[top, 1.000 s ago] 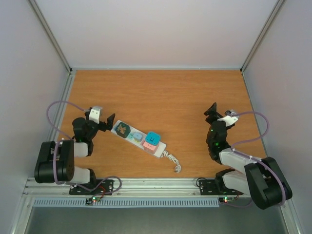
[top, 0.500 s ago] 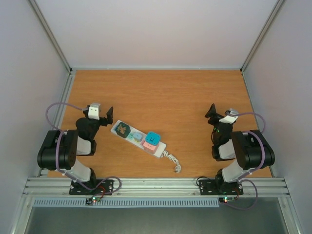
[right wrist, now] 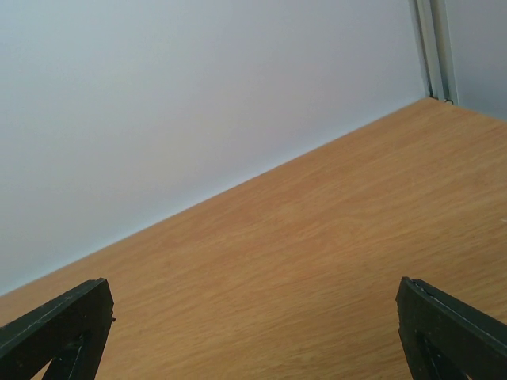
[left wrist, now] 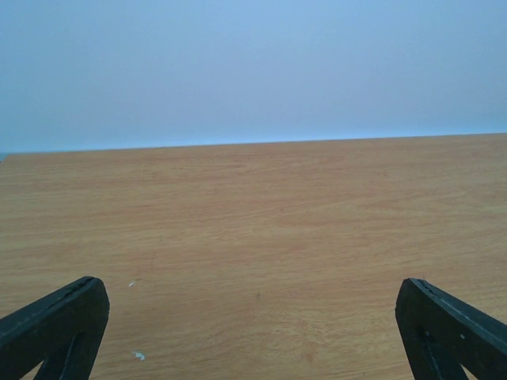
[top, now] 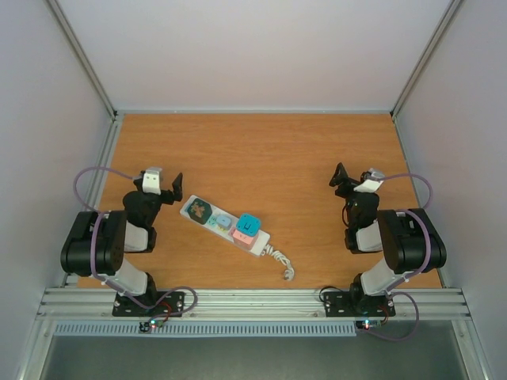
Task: Insert the plug
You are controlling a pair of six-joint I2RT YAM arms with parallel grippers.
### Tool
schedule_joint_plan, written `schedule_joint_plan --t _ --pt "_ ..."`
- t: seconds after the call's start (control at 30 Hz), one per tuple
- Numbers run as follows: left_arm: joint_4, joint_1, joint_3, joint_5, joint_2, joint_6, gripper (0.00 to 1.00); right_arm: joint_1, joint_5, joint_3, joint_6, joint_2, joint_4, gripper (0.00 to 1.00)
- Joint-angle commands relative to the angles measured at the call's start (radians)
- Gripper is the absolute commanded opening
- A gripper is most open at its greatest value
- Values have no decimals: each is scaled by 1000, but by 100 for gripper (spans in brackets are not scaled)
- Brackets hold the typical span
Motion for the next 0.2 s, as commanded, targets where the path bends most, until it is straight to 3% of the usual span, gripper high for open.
schedule_joint_plan --t 0.0,0.17 --pt "58 -2 8 -22 0 20 100 -5 -9 5 10 -2 19 98" --pt "60 -4 6 -26 -2 22 100 -5 -10 5 11 -2 18 98"
